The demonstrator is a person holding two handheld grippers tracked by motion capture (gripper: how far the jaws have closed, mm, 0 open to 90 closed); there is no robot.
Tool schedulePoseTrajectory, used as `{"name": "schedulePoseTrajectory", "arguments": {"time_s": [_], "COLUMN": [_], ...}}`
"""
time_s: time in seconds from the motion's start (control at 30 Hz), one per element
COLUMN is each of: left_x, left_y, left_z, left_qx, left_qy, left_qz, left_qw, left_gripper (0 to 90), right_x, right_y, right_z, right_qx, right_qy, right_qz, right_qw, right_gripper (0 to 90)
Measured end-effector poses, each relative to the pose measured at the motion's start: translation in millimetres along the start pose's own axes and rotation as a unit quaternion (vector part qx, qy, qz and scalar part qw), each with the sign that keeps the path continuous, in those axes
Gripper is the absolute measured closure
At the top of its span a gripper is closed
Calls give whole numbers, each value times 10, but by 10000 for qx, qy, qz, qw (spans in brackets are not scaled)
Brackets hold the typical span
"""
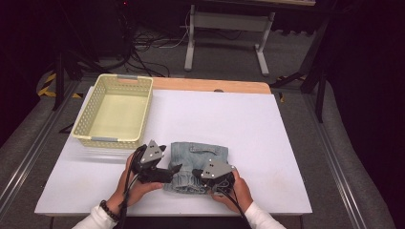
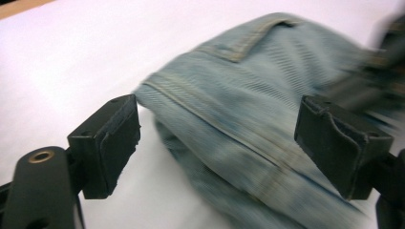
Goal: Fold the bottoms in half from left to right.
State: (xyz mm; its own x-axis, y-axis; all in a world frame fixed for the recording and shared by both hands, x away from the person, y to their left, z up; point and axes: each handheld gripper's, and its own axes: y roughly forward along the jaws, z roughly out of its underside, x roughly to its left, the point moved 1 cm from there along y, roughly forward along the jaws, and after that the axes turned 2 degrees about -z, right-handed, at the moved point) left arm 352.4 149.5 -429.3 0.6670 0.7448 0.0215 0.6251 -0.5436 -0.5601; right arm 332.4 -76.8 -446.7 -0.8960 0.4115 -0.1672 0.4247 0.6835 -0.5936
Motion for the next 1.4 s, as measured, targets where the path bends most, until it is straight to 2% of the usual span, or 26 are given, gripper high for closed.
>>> {"name": "schedulePoseTrajectory", "arguments": {"time_s": [0.07,0.1,0.17,0.23,0.3,0.33,0.37,0.4,0.43,0.47,0.57,0.63,0.7,0.77,0.87,0.97,1.1,1.13,1.23,1.27,1.33,1.37,1.4], "left_x": [48,76,105,135,150,151,160,167,180,189,201,218,223,217,201,191,175,179,166,151,101,83,64], "left_y": [122,177,270,326,362,379,397,415,432,438,435,429,424,419,415,419,429,430,438,443,453,456,458], "left_z": [1,7,27,55,89,109,127,143,157,166,158,155,157,156,156,157,156,156,156,153,143,134,129], "left_qx": [82,169,348,415,479,528,582,626,656,678,728,765,775,791,803,804,799,797,799,803,833,864,874], "left_qy": [-263,-423,-621,-843,-1037,-1185,-1282,-1417,-1520,-1598,-1556,-1560,-1615,-1587,-1621,-1583,-1568,-1559,-1574,-1540,-1472,-1400,-1387], "left_qz": [-26,44,110,300,400,493,558,660,736,774,848,946,996,983,1052,1068,1103,1098,1118,1133,1144,1148,1210], "left_qw": [9996,9990,9974,9951,9927,9903,9885,9857,9834,9818,9815,9802,9788,9792,9779,9783,9782,9784,9779,9783,9789,9797,9790], "left_gripper": [148,147,118,107,101,101,102,102,102,102,101,100,100,100,101,101,102,101,100,101,115,127,154], "right_x": [6,6,5,1,-16,-38,-77,-120,-167,-212,-378,-484,-568,-626,-662,-686,-753,-770,-765,-755,-717,-702,-693], "right_y": [-2,-4,-9,-15,-33,-55,-92,-142,-196,-251,-373,-399,-365,-292,-229,-182,-115,-111,-100,-89,-67,-58,-55], "right_z": [6,9,11,16,20,19,16,16,23,34,97,167,236,292,332,369,459,473,463,451,413,398,388], "right_qx": [-14,-12,-11,-36,-67,-82,-102,-146,-230,-320,-410,-337,-101,116,227,301,394,384,418,435,470,514,545], "right_qy": [7,-22,-37,-12,14,85,178,324,447,561,1040,1413,1710,2037,2258,2479,2906,2966,2936,2917,2783,2739,2691], "right_qz": [14,13,20,35,118,162,94,-2,29,164,642,778,891,819,715,592,301,245,270,272,201,239,256], "right_qw": [10000,10000,10000,10000,9999,9998,9997,9994,9987,9978,9916,9863,9812,9755,9713,9665,9556,9539,9546,9551,9591,9601,9612], "right_gripper": [889,889,889,876,741,650,593,565,526,479,317,260,189,132,110,105,72,71,75,101,158,178,211]}}
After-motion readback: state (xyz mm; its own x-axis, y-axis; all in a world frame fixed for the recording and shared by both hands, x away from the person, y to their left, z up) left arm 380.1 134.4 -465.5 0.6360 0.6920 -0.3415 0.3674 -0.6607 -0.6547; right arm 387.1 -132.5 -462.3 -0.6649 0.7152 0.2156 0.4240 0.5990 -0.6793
